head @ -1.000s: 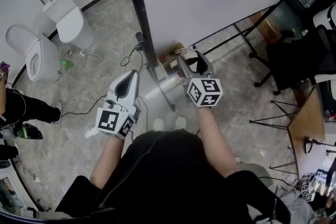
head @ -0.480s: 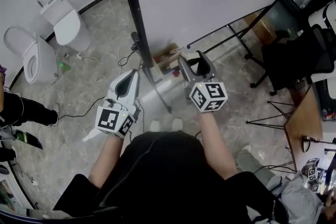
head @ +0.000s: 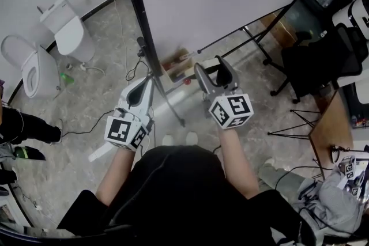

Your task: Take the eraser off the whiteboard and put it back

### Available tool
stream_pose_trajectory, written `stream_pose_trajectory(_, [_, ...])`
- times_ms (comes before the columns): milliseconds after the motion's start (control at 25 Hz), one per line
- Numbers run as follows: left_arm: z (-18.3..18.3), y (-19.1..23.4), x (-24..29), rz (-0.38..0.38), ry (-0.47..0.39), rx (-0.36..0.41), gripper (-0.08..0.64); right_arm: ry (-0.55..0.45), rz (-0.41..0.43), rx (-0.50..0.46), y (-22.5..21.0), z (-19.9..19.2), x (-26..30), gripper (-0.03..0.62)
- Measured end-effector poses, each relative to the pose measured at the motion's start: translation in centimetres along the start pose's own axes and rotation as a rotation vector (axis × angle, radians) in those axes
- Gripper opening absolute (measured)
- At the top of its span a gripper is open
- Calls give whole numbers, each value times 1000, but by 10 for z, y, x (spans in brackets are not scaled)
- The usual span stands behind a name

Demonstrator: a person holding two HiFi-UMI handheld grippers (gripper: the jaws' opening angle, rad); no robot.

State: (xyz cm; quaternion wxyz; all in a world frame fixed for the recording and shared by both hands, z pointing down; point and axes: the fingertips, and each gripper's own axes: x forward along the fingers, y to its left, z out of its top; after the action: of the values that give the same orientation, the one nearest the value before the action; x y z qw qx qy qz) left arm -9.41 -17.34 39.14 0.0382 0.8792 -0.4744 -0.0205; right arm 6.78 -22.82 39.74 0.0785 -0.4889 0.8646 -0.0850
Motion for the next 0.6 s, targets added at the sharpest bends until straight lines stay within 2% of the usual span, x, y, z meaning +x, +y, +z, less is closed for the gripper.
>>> stream_pose_trajectory(320, [1,-8,8,-31,-4,20,3,-24,-6,-30,-1,16,-20,299])
stream_pose_trajectory(600, [5,-9,16,-29,-15,3,3,-24,-23,-88,-4,29,-36,299])
